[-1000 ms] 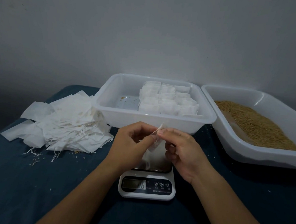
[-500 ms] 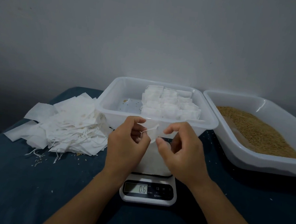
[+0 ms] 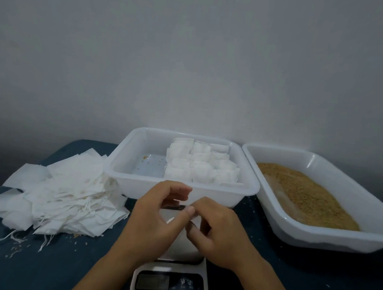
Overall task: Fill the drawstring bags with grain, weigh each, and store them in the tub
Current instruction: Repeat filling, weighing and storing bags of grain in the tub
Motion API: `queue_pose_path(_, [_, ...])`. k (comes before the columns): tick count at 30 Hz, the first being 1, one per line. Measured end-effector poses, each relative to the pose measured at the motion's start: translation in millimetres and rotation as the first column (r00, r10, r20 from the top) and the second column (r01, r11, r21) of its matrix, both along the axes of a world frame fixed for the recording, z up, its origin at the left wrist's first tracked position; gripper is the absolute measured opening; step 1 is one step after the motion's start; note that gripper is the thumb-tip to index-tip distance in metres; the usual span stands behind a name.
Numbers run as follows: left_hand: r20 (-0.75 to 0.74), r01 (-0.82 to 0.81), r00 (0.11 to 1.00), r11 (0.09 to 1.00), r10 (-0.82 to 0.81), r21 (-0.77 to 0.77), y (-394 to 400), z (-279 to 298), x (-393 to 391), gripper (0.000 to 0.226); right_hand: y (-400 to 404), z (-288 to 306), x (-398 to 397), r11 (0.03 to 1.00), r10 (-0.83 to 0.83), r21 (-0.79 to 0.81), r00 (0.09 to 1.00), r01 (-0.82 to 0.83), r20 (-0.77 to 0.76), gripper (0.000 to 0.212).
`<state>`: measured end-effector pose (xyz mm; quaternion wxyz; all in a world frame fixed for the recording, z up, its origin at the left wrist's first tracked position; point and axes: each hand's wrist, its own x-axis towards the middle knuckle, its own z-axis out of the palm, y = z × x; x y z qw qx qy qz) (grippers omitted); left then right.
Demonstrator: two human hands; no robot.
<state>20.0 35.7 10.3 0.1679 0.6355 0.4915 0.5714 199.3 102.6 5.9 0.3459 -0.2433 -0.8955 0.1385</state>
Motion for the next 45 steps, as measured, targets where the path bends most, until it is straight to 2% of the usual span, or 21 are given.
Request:
queue_pose_path(2, [-0.083,0.166,0.979,0.962,-0.188,-0.217,7.5,14.5,-6.2,0.054,0.1,4.9,2.3,0.991,0.039,-0.125,0.996,-0.049,-0.078,0.01])
queue_pose_path(4, [-0.157,0.269,0.916,0.857,-0.369,-0.439,16.7,29.3,-10.5,0.071,-0.5,9.2,5.7,0.97,0.054,-0.225,0.986,-0.089,-0.158,0.016])
queue_pose_path(5, [-0.17,0.306,0.883,0.81,-0.438,-0.5,21.4,34.8,-10.8,0.071,-0.7,10.6,7.9,0.959,0.054,-0.266,0.982,-0.101,-0.18,0.015])
queue_pose_path(8, [-0.08,0.474,0.804,0.715,-0.59,-0.514,29.1,41.5,-2.8,0.051,1.1,11.4,16.1,0.916,0.05,-0.38,0.977,-0.127,-0.208,0.007])
queue_pose_path(11, [0.151,0.693,0.675,0.549,-0.722,-0.467,25.9,33.9,5.3,0.036,3.5,13.1,22.0,0.786,0.105,-0.567,0.957,-0.245,-0.269,0.005])
queue_pose_path(12, [0.173,0.695,0.677,0.546,-0.715,-0.468,24.0,31.6,5.0,0.034,3.6,13.9,23.0,0.749,0.137,-0.598,0.95,-0.285,-0.281,0.003])
queue_pose_path(14, [0.148,0.636,0.732,0.59,-0.665,-0.497,20.6,27.6,0.7,0.033,1.8,15.2,23.6,0.738,0.196,-0.592,0.942,-0.324,-0.271,0.003])
queue_pose_path(18, [0.037,0.448,0.855,0.701,-0.517,-0.554,19.0,19.1,-15.5,0.043,-3.9,15.4,22.5,0.798,0.217,-0.507,0.941,-0.325,-0.261,0.01])
queue_pose_path(23, [0.003,0.395,0.884,0.744,-0.467,-0.539,18.6,13.2,-20.5,0.029,-8.6,20.2,24.5,0.816,0.211,-0.472,0.932,-0.334,-0.294,0.018])
queue_pose_path(27, [-0.033,0.35,0.904,0.782,-0.426,-0.516,23.0,5.6,-17.6,0.018,-11.0,23.6,22.9,0.895,0.153,-0.381,0.961,-0.234,-0.23,0.018])
queue_pose_path(29, [-0.057,0.315,0.918,0.811,-0.392,-0.493,25.3,2.8,-15.9,0.018,-11.9,28.7,21.7,0.925,0.111,-0.327,0.96,-0.195,-0.259,0.013])
queue_pose_path(32, [-0.067,0.266,0.942,0.853,-0.329,-0.449,26.6,-1.2,-14.3,0.021,-5.6,39.0,24.8,0.962,-0.082,-0.272,0.93,-0.02,-0.357,0.009])
queue_pose_path(34, [-0.055,0.249,0.953,0.874,-0.298,-0.416,27.1,-3.1,-14.6,0.019,9.4,46.1,35.4,0.94,-0.323,-0.245,0.856,0.238,-0.405,0.006])
queue_pose_path(35, [-0.045,0.247,0.956,0.882,-0.289,-0.4,27.6,-3.6,-14.7,0.019,20.7,49.2,44.5,0.893,-0.448,-0.247,0.796,0.376,-0.408,0.005])
queue_pose_path(37, [-0.018,0.241,0.963,0.895,-0.267,-0.375,28.9,-4.7,-15.3,0.02,47.9,54.3,69.4,0.768,-0.64,-0.263,0.697,0.584,-0.323,0.009])
queue_pose_path(39, [-0.007,0.227,0.969,0.904,-0.247,-0.362,30.9,-6.7,-16.3,0.022,74.8,54.3,98.5,0.656,-0.747,-0.24,0.66,0.715,-0.077,0.024])
queue_pose_path(42, [-0.007,0.224,0.97,0.908,-0.242,-0.353,32.9,-9.0,-17.7,0.018,104.3,47.0,137.2,0.547,-0.748,-0.101,0.539,0.831,0.387,0.052])
queue_pose_path(45, [0.022,0.25,0.966,0.907,-0.258,-0.339,33.0,-9.9,-16.8,0.021,121.2,40.8,158.0,0.539,-0.642,-0.02,0.426,0.842,0.637,0.05])
